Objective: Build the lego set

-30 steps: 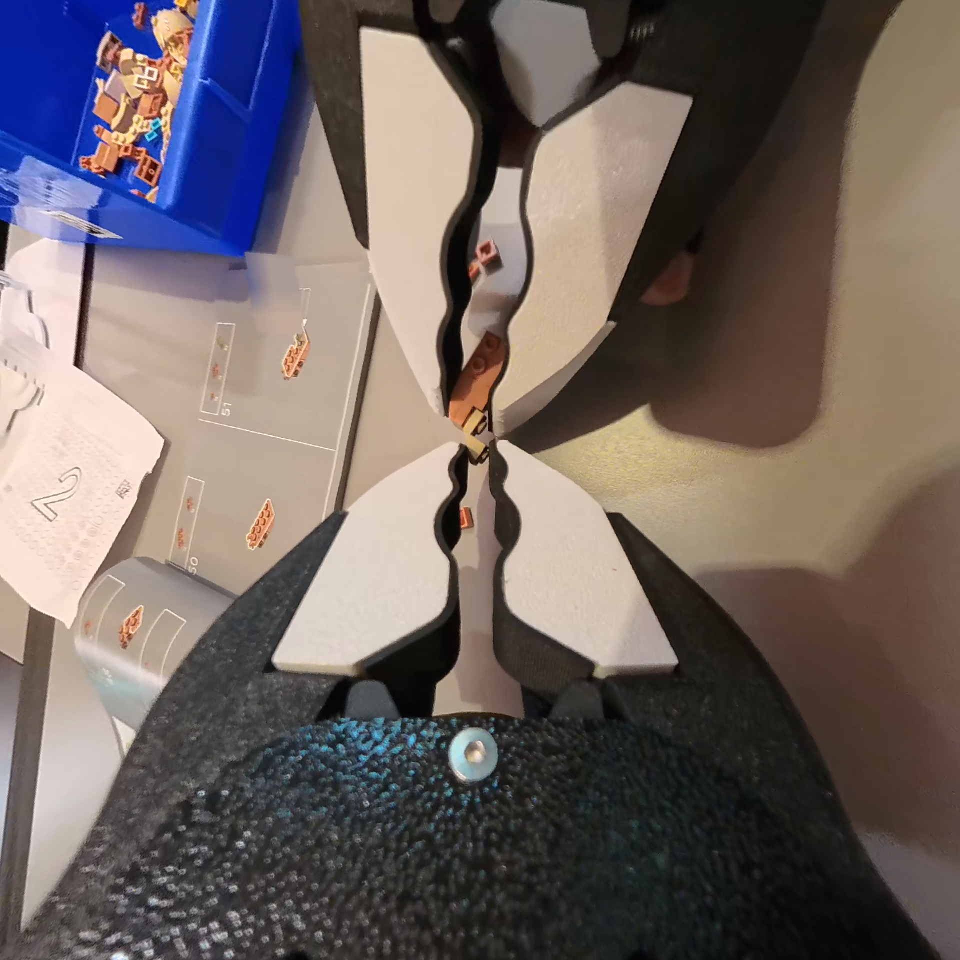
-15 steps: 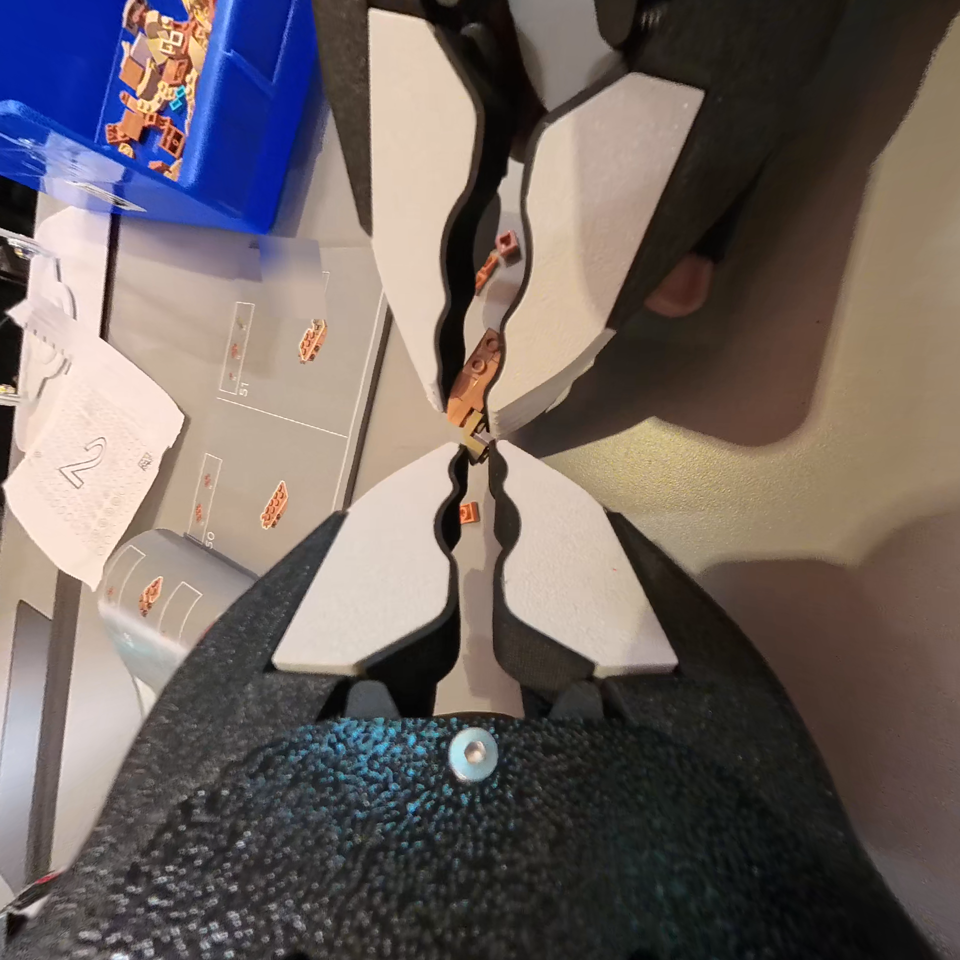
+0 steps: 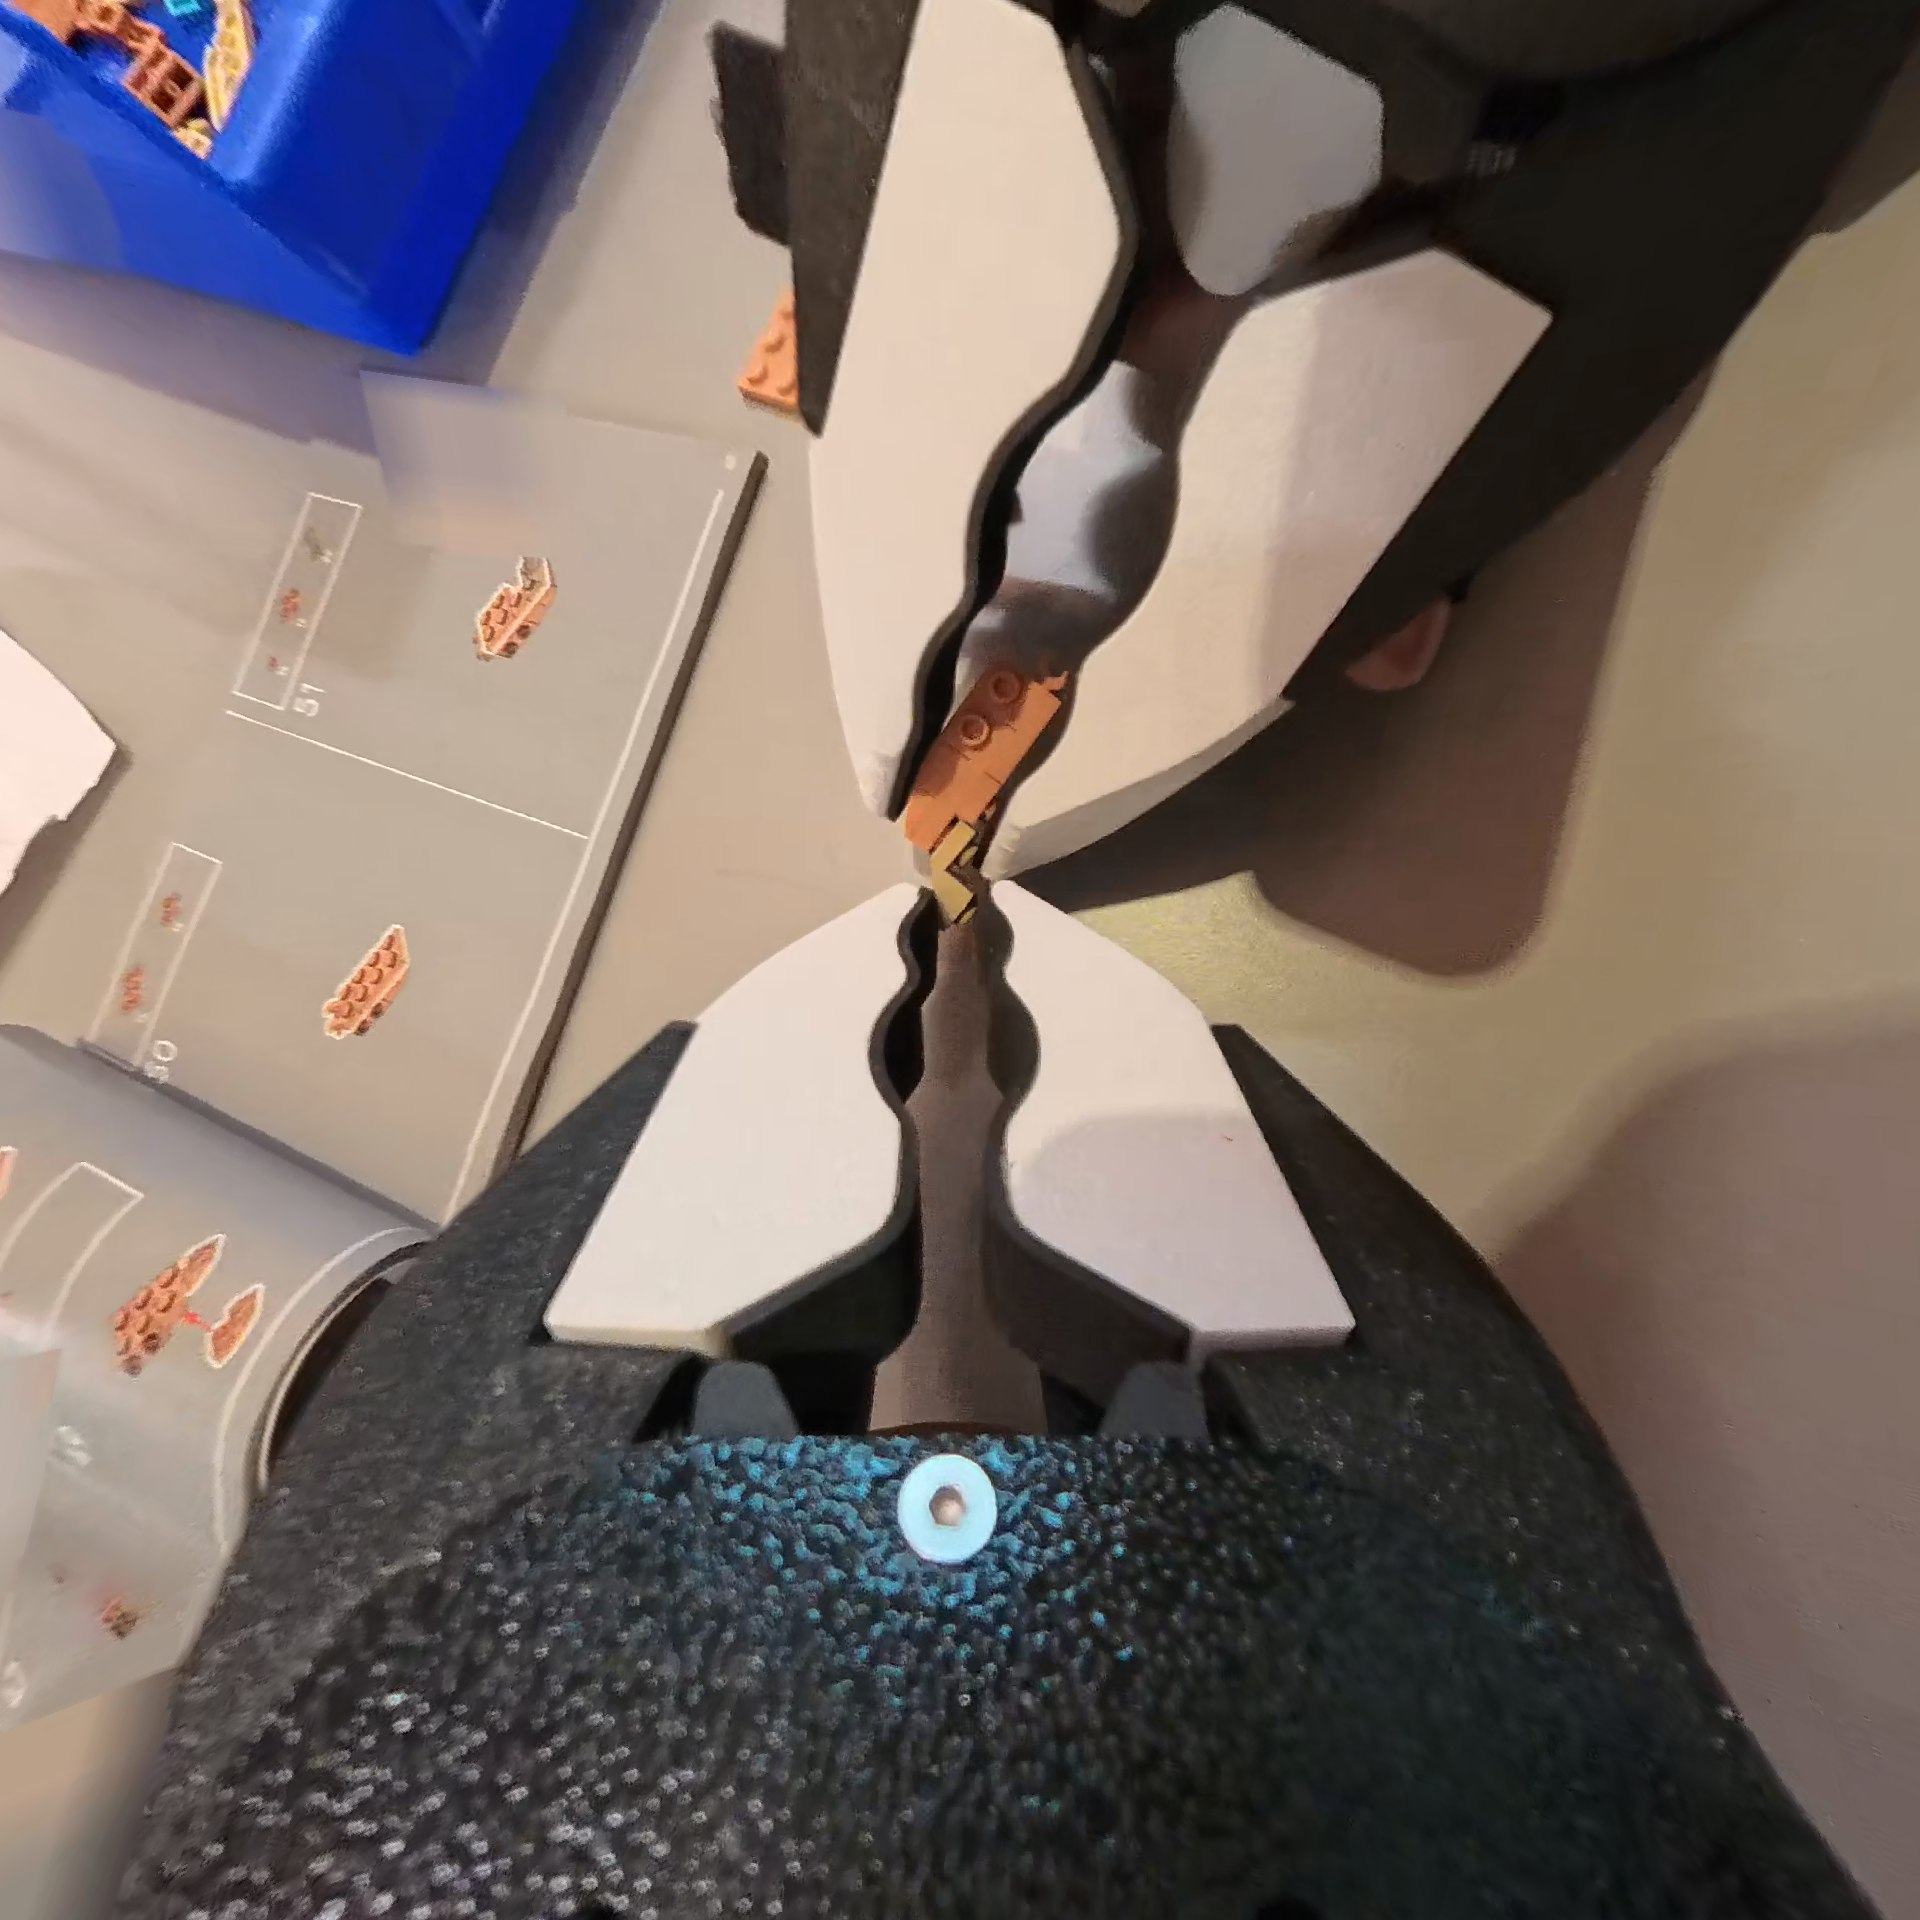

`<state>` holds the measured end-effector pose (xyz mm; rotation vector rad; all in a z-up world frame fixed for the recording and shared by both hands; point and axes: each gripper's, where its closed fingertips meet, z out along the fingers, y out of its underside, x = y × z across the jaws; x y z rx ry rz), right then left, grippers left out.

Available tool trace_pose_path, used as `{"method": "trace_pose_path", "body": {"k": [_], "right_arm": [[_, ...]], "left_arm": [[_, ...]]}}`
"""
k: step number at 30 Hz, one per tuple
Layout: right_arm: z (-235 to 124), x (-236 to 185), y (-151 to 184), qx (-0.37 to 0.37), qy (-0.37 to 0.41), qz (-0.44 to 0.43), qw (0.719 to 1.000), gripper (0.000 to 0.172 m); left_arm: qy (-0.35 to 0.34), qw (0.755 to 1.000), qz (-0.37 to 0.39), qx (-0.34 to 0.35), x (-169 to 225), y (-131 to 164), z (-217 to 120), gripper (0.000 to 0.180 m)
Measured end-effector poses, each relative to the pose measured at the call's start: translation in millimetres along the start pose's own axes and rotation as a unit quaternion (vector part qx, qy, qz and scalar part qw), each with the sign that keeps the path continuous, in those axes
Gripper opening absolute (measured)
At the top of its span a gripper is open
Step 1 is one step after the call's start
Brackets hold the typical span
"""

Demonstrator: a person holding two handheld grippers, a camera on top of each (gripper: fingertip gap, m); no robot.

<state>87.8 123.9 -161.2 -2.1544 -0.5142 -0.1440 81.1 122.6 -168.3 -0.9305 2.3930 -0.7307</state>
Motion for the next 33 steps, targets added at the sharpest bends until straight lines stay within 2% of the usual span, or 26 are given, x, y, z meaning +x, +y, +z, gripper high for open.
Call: {"method": "trace_pose_path", "body": {"k": [15,24,33], "right_arm": [[3.3,-0.2,7.7,-0.036,0.0,0.024,0.999,0.018],[1.4,-1.1,8.9,-0.046,-0.008,0.084,0.995,0.023],[-1.6,-4.8,13.9,-0.062,-0.022,0.1,0.993,0.019]], "left_arm": [[0.032,0.999,-0.038,0.001,3.9,2.9,5.1,0.006],[0.03,0.999,-0.033,0.0,3.9,2.6,4.4,0.006],[0.045,0.998,-0.042,0.0,5.9,2.6,6.7,0.006]]}}
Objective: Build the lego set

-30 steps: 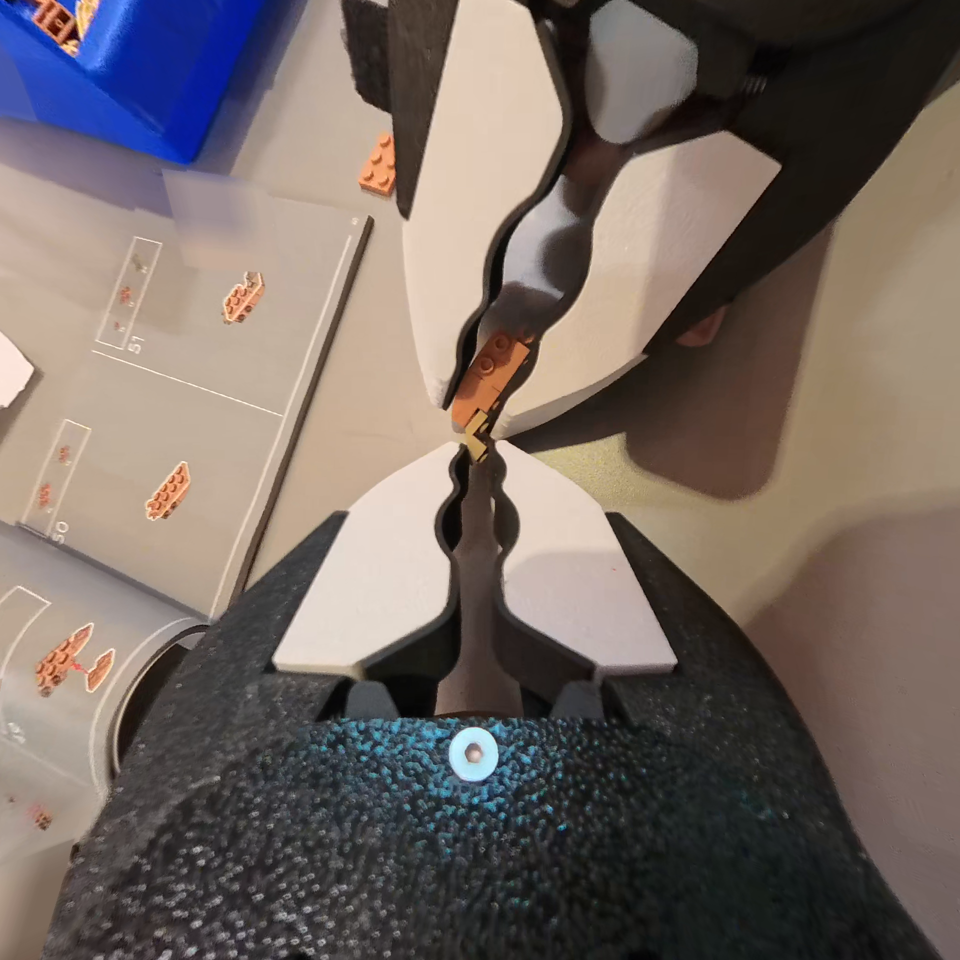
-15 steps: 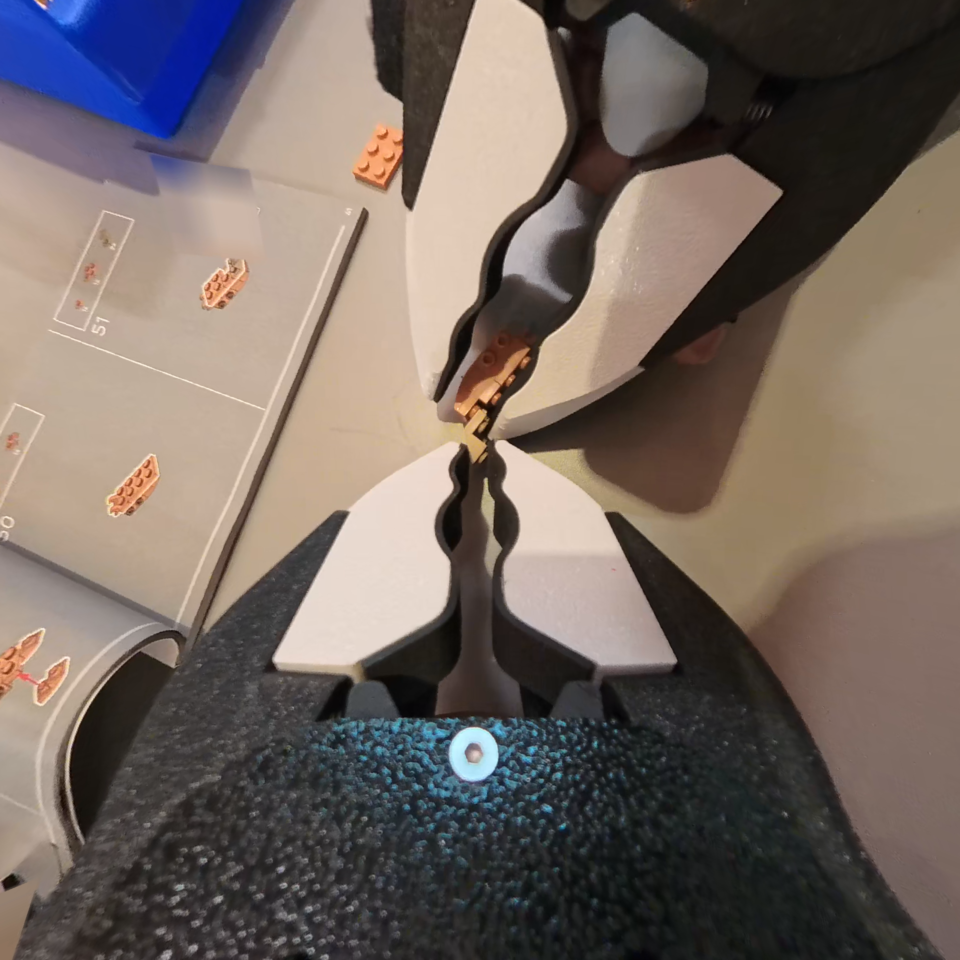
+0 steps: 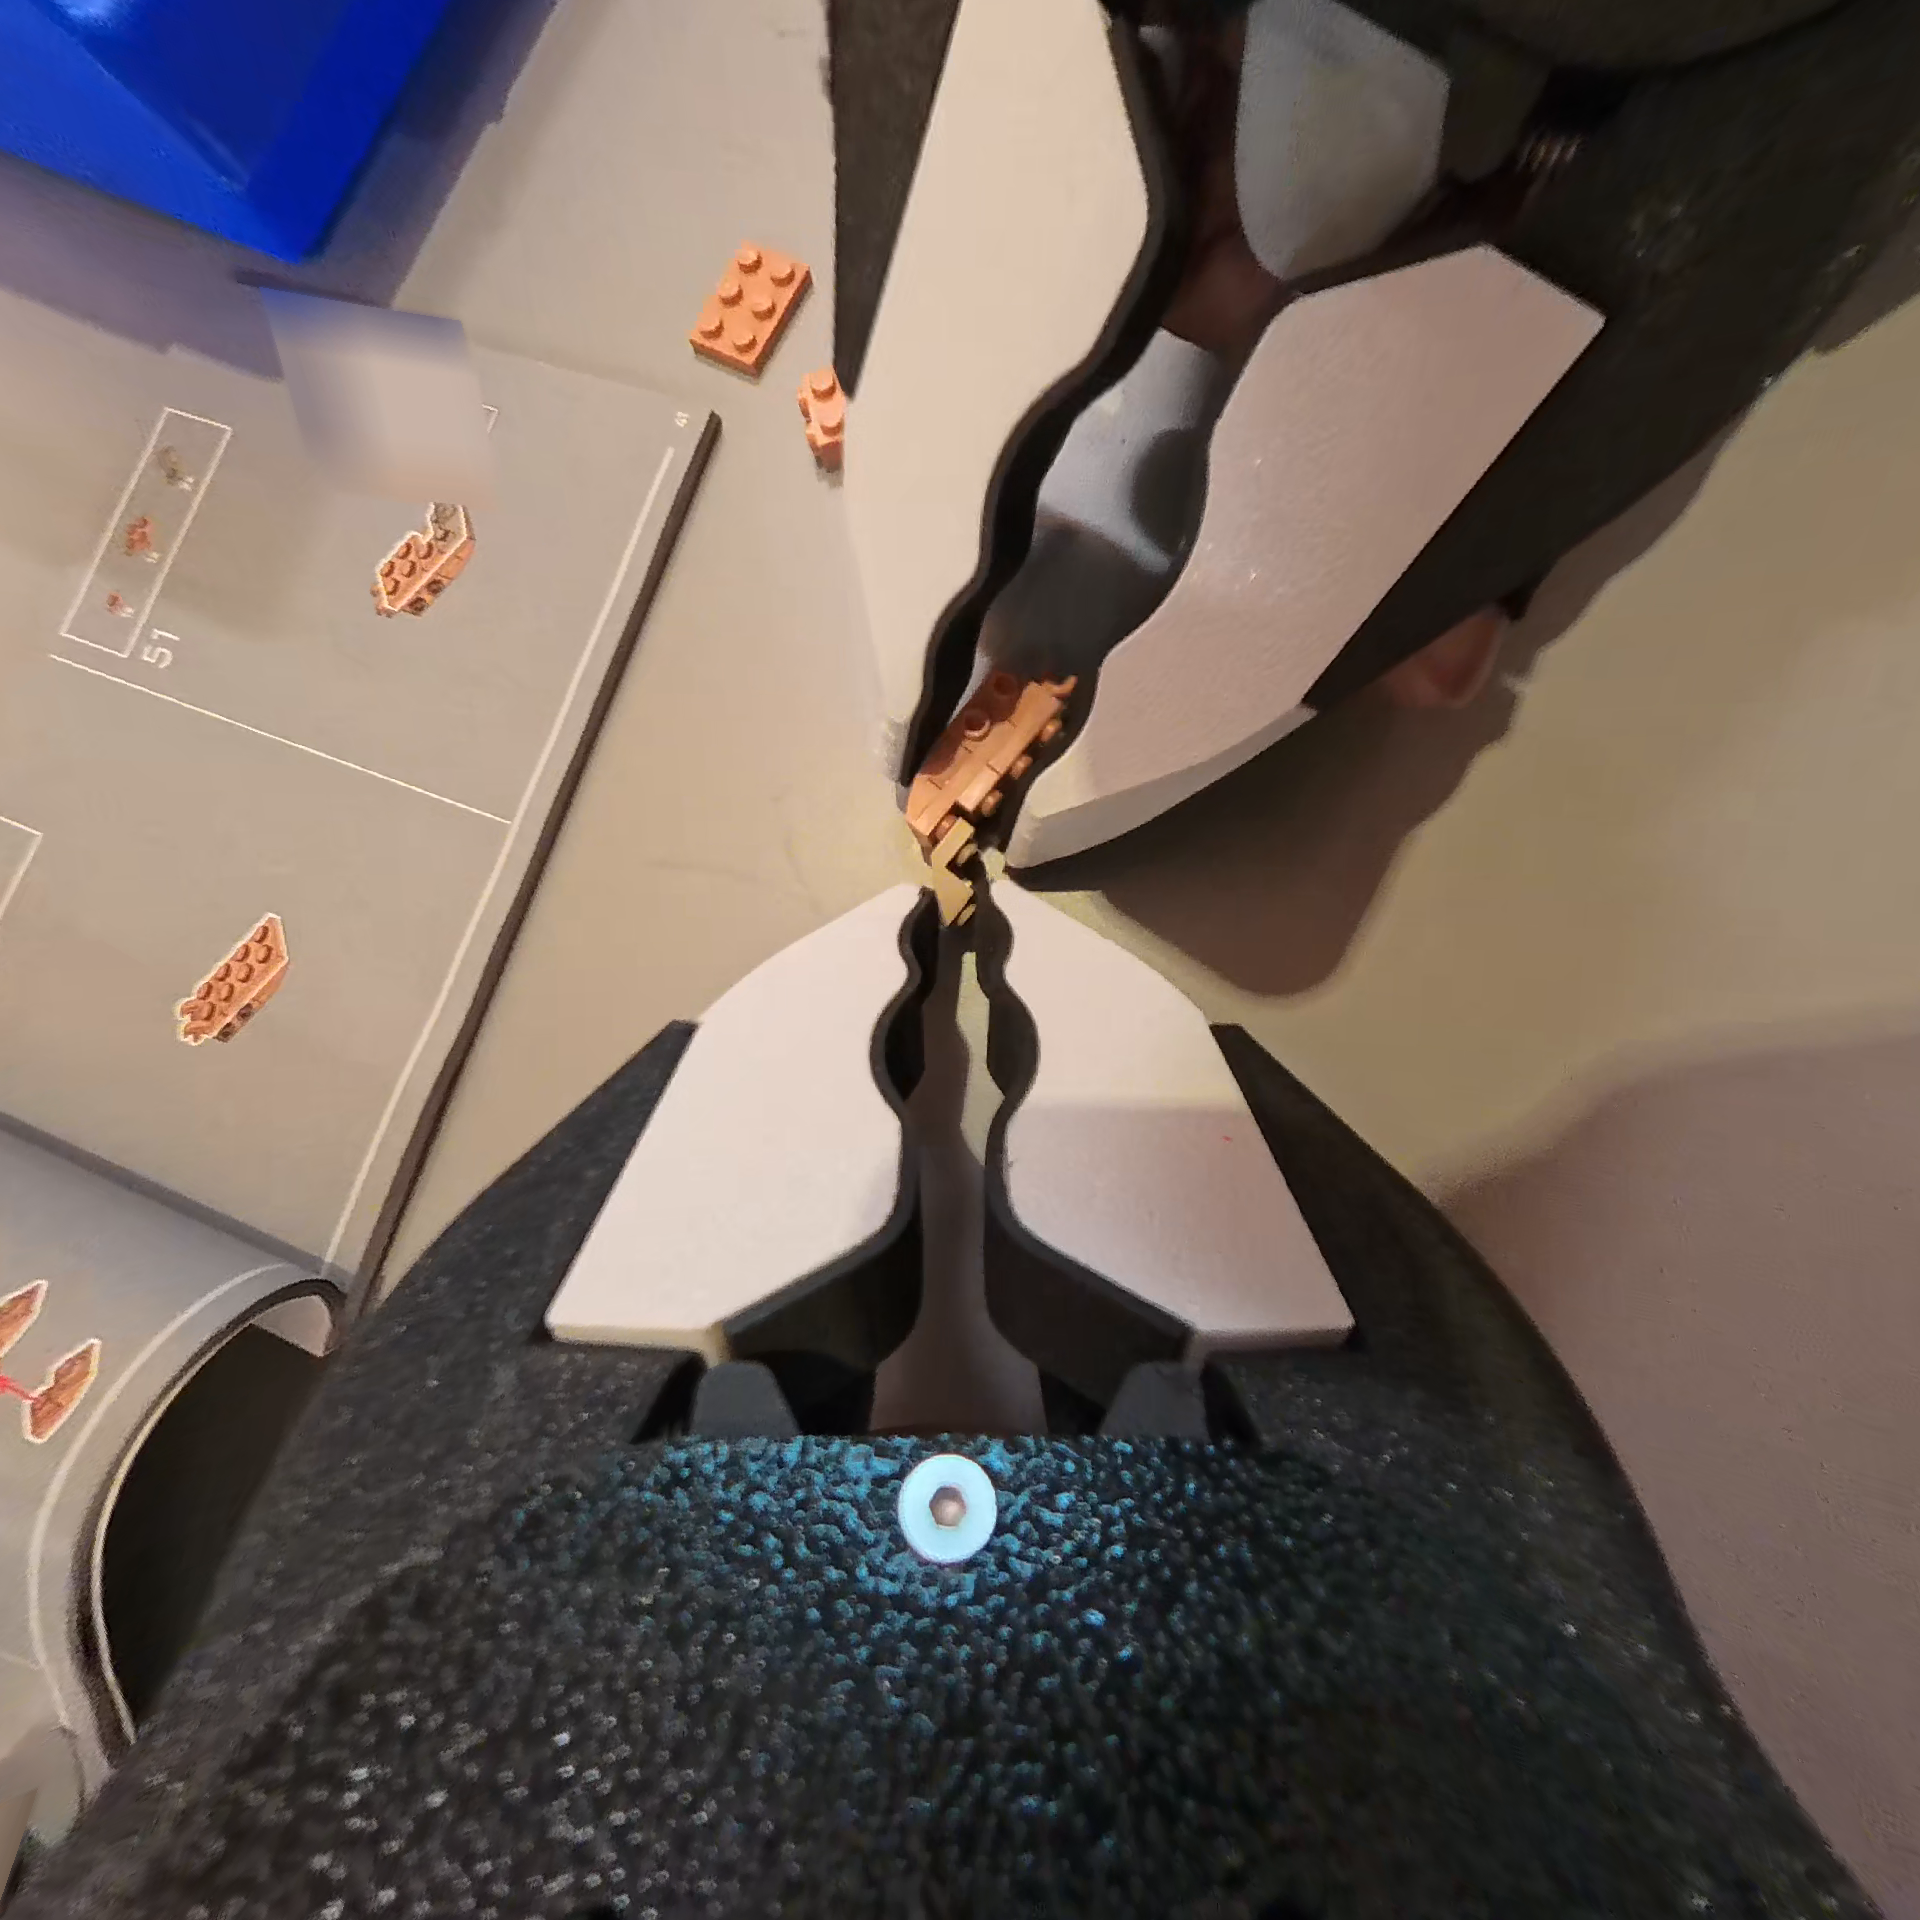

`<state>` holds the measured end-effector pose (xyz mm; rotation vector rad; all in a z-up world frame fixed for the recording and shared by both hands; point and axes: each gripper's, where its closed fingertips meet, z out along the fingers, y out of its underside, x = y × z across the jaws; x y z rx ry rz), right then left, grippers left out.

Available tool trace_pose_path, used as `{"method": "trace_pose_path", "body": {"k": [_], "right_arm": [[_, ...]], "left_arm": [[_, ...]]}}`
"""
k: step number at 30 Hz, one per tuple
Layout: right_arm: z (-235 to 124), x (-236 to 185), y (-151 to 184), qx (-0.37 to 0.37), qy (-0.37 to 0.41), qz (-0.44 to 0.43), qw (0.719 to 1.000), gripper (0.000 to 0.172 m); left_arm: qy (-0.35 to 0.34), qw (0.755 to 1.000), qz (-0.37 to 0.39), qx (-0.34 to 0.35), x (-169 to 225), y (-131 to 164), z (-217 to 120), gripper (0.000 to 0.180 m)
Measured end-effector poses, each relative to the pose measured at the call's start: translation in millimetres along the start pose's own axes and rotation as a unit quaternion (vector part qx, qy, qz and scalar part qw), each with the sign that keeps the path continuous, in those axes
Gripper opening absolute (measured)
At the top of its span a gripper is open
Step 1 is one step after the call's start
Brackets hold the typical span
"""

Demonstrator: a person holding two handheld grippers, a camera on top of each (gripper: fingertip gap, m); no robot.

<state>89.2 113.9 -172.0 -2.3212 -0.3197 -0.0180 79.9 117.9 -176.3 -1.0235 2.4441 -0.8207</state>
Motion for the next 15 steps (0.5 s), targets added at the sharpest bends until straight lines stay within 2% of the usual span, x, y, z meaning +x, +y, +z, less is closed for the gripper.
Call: {"method": "trace_pose_path", "body": {"k": [15], "right_arm": [[4.2,1.8,-6.5,0.013,-0.007,0.01,1.0,0.016]], "left_arm": [[-0.014,1.0,0.013,-0.016,-3.0,2.2,0.1,0.006]]}}
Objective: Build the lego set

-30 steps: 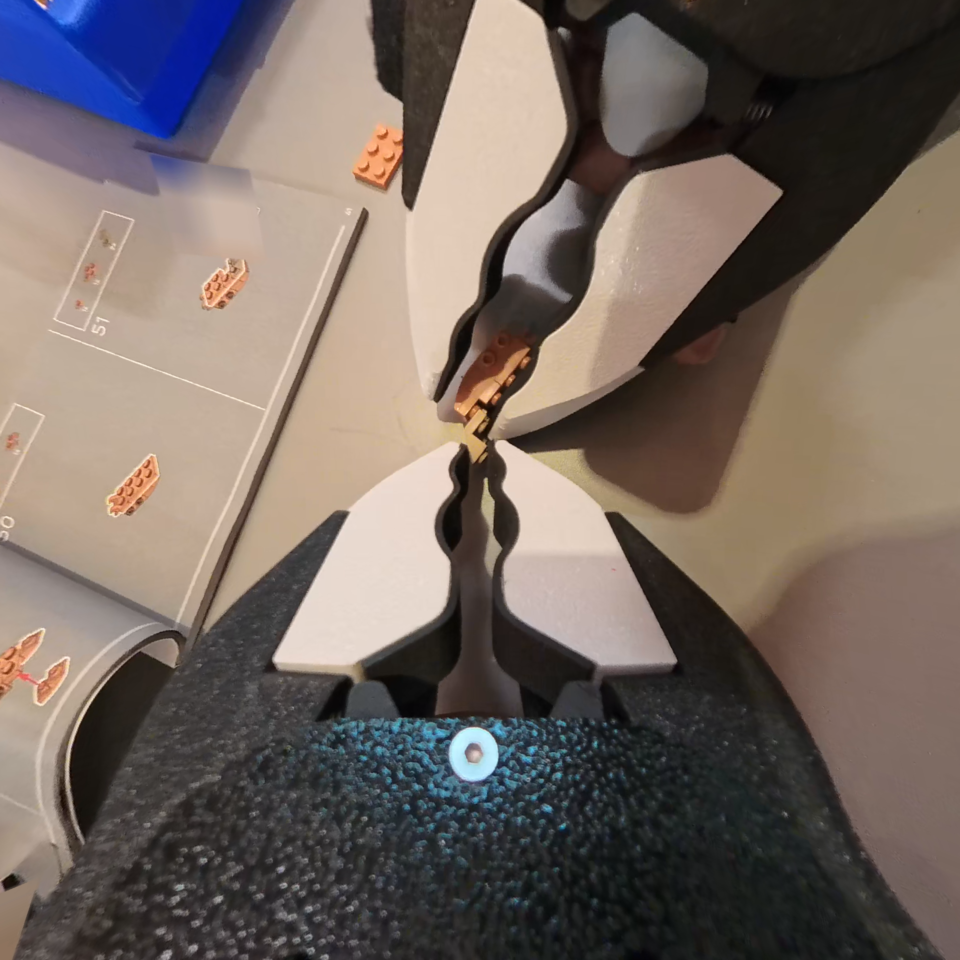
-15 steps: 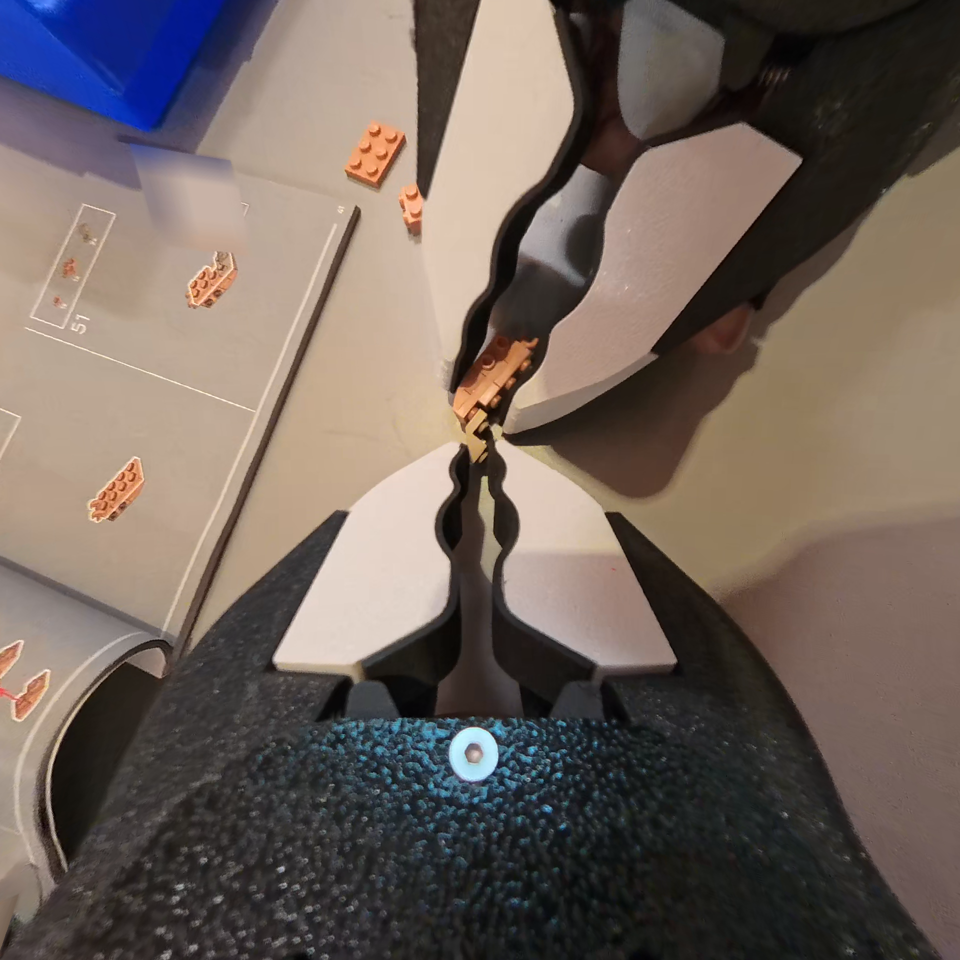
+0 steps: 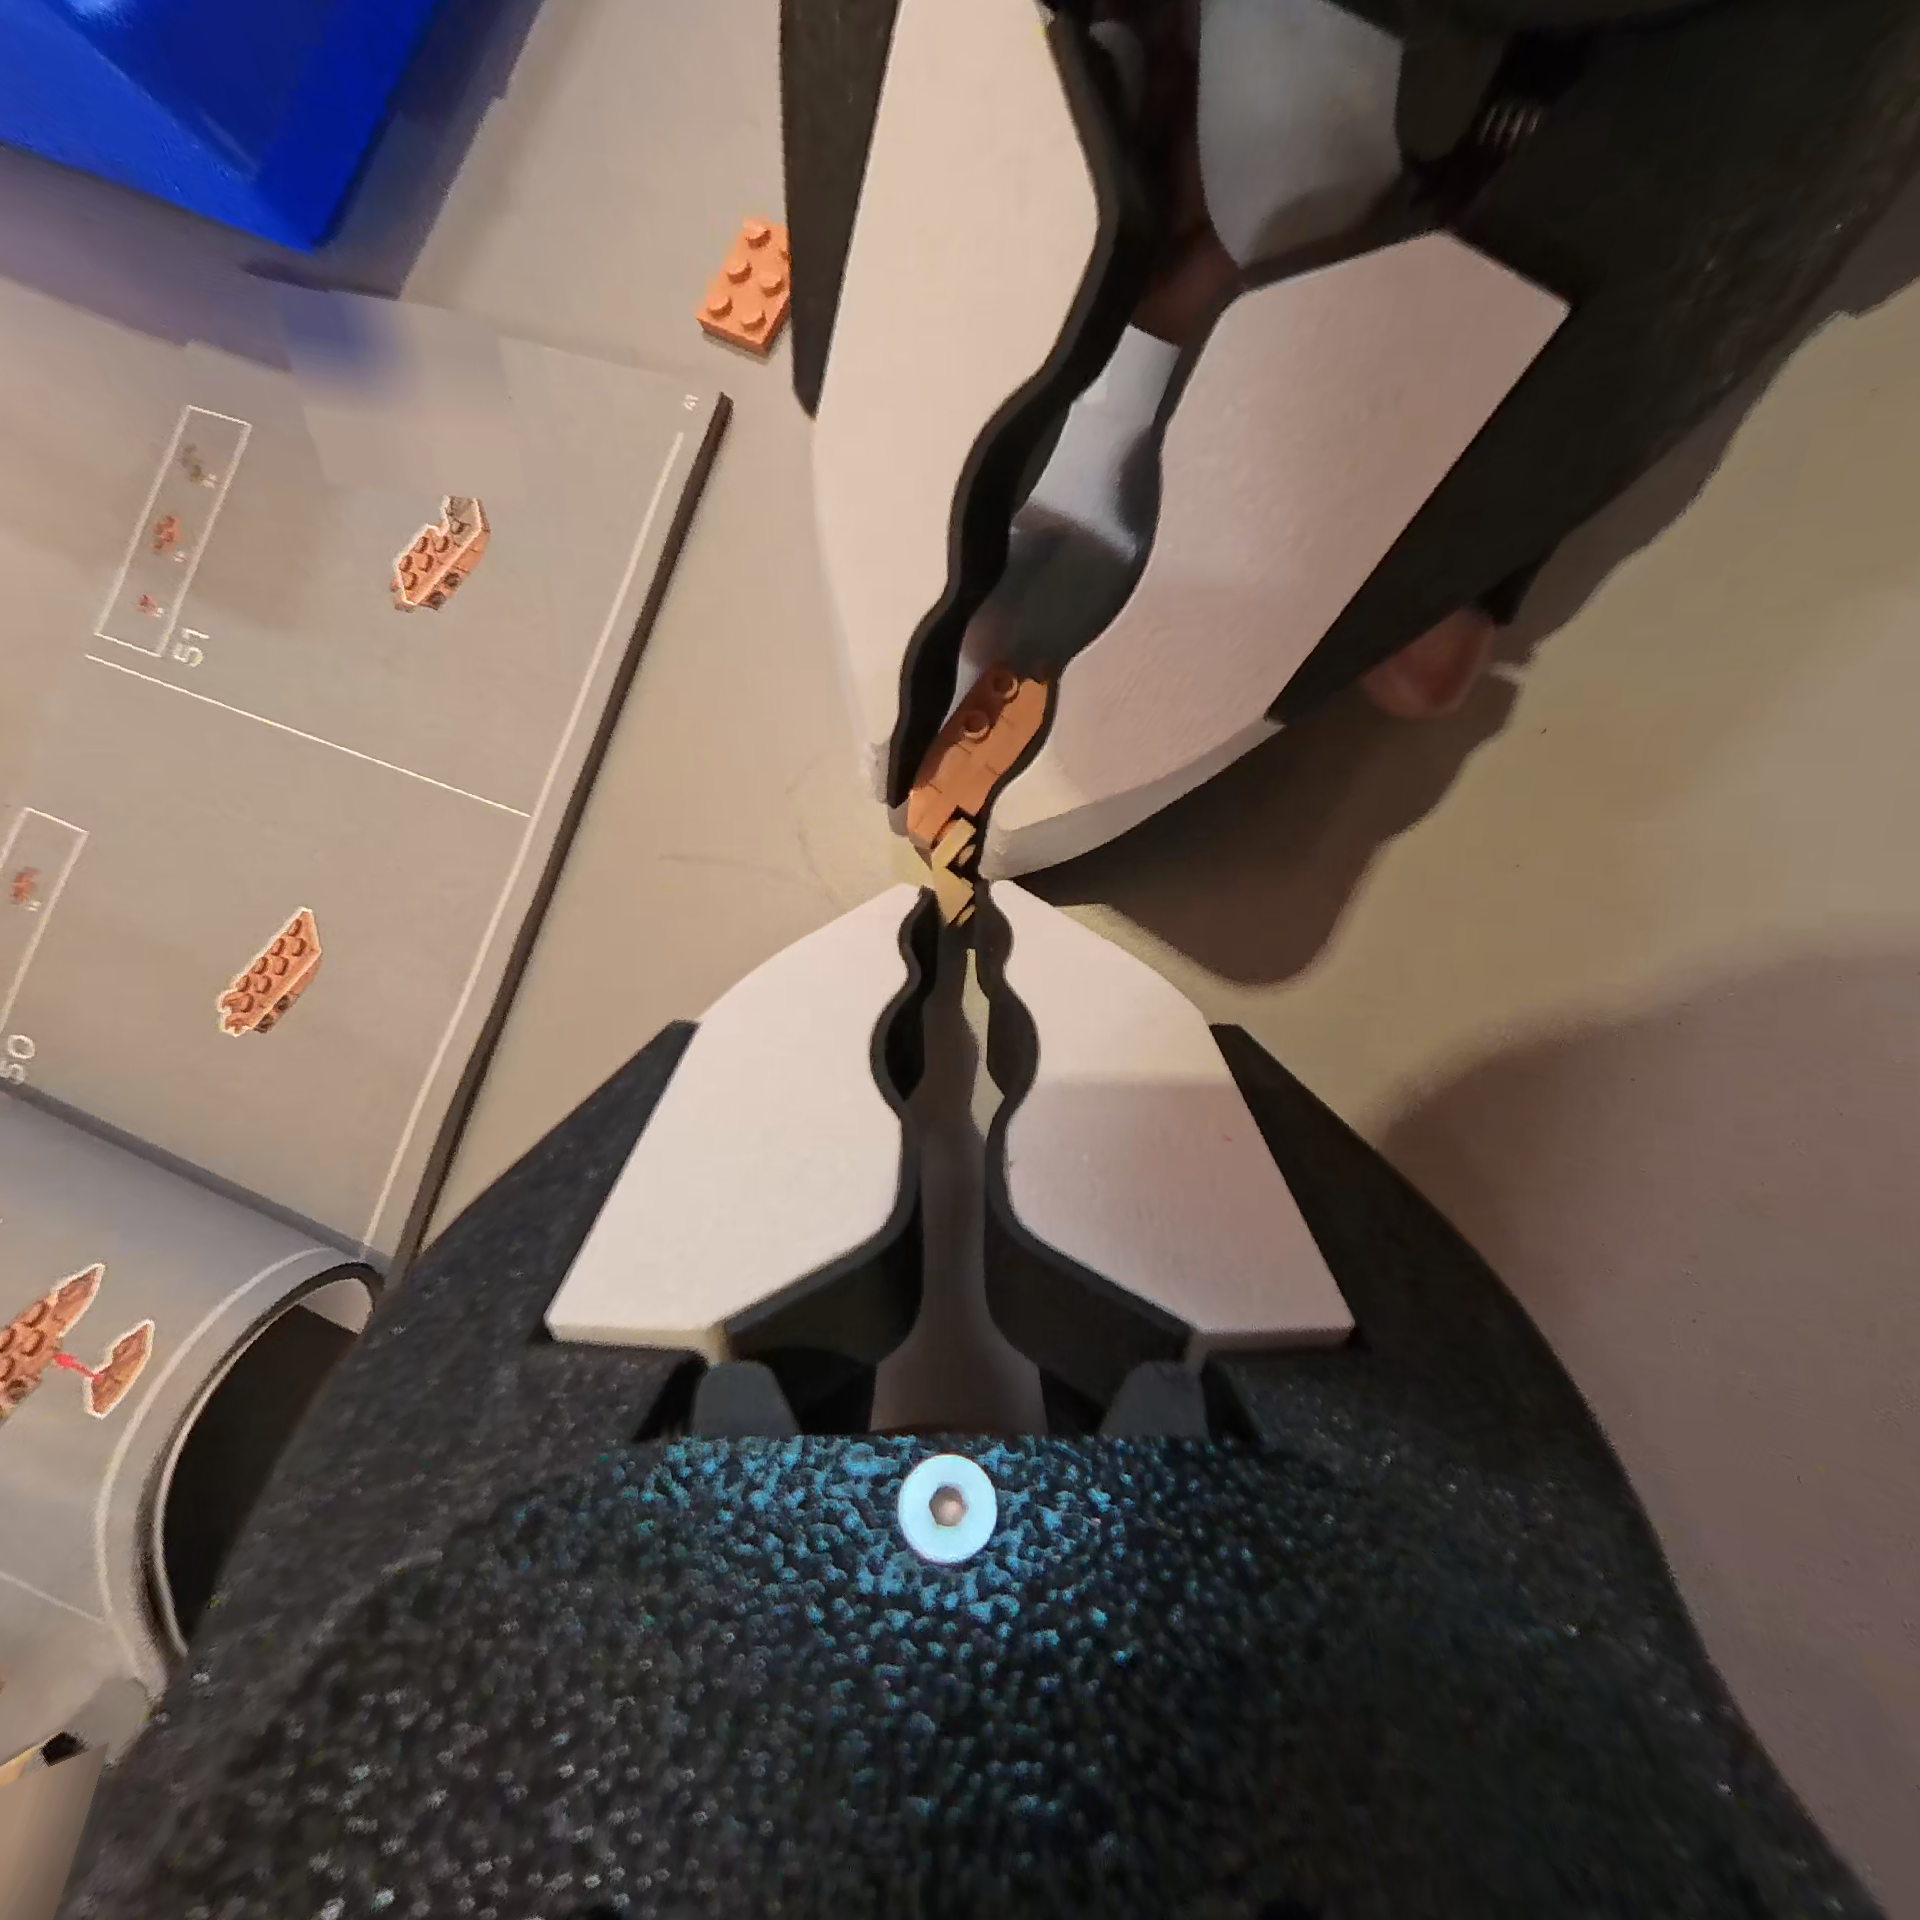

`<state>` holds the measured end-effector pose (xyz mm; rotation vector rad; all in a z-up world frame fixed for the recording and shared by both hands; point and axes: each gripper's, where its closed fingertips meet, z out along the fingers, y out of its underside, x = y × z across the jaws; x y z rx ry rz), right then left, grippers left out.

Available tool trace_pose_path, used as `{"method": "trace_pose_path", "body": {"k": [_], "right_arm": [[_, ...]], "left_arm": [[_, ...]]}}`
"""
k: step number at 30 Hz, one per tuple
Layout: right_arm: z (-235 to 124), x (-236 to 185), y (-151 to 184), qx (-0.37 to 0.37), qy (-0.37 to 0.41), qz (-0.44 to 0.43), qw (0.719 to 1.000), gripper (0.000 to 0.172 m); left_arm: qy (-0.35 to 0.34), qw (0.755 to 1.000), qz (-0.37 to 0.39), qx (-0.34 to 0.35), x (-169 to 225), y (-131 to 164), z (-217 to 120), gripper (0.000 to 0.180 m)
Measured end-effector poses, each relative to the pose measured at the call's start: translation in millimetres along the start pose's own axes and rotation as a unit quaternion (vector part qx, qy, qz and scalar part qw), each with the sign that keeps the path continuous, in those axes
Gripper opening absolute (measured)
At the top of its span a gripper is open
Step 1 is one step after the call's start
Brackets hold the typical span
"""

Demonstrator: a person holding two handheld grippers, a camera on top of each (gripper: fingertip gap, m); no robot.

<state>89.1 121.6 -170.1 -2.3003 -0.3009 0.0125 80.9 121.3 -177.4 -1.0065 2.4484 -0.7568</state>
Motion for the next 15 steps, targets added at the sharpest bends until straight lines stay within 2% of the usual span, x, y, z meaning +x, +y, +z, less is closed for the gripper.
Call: {"method": "trace_pose_path", "body": {"k": [15], "right_arm": [[0.5,0.5,-4.3,0.013,-0.004,-0.021,1.0,0.014]], "left_arm": [[-0.007,1.0,0.011,0.003,-4.1,0.5,-2.3,0.006]]}}
